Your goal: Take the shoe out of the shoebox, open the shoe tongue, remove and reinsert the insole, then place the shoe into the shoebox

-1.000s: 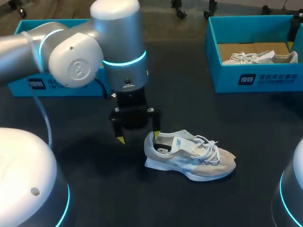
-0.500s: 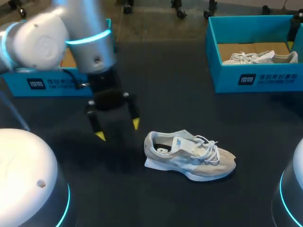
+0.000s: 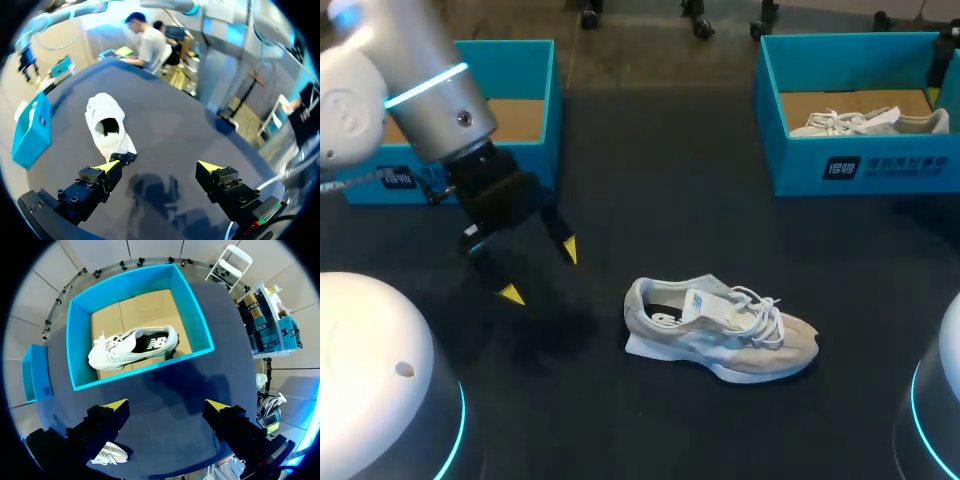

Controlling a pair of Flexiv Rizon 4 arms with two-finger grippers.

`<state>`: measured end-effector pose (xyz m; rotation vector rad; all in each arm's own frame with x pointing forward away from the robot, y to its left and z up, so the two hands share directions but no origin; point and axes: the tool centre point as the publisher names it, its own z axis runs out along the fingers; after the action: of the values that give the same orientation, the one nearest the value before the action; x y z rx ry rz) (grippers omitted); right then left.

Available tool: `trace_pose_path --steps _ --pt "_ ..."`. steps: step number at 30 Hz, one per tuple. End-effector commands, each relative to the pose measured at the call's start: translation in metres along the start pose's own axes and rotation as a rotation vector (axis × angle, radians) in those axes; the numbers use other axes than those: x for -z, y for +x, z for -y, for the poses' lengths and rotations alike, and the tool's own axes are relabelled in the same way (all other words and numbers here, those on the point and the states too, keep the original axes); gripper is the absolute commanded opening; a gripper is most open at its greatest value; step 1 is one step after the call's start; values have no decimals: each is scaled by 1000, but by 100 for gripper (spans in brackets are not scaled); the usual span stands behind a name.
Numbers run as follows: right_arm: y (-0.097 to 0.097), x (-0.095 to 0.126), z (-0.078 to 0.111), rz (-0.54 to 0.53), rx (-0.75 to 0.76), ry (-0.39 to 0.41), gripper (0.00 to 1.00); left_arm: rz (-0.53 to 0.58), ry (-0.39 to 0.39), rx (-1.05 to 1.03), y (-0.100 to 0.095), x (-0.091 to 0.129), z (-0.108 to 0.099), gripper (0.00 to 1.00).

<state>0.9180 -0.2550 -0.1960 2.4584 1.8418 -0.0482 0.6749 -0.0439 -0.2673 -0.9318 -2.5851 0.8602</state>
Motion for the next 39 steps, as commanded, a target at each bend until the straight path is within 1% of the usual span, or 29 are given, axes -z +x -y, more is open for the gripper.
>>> trace_pose_path --steps 1,2,3,4,14,16,18,20,23,26,27,28,36,37,38,39 --pt "0 0 0 -1 0 0 100 85 255 105 0 -18 -14 100" --pt "0 0 0 -1 0 0 100 128 327 145 0 -21 -14 100" --pt "0 0 0 -1 0 0 100 138 412 203 0 -24 -14 100" --pt "0 0 0 -1 0 0 100 99 503 262 1 -24 -16 100" --pt "0 0 0 -1 0 0 100 99 503 262 1 -24 -16 100" --pt "0 0 0 -1 0 0 100 113 499 288 1 -33 -29 100" --pt "0 0 0 -1 0 0 100 113 550 312 1 -38 -42 100" --pt "0 0 0 -1 0 0 100 133 579 317 3 -42 -54 100" --pt "0 0 0 -1 0 0 100 168 604 327 7 -48 -68 100" --pt "0 0 0 -1 0 0 100 209 639 318 14 -47 -78 100" --pt "0 0 0 -1 0 0 100 204 641 309 17 -44 -79 100" --pt "0 0 0 -1 0 0 100 193 620 315 20 -40 -79 100" --pt "0 0 0 -1 0 0 100 193 620 315 20 -40 -79 100" --pt "0 0 0 -1 0 0 100 211 629 320 19 -44 -82 100" --pt "0 0 0 -1 0 0 100 214 657 314 18 -47 -84 100" --pt "0 0 0 -1 0 0 100 237 662 329 16 -49 -86 100"
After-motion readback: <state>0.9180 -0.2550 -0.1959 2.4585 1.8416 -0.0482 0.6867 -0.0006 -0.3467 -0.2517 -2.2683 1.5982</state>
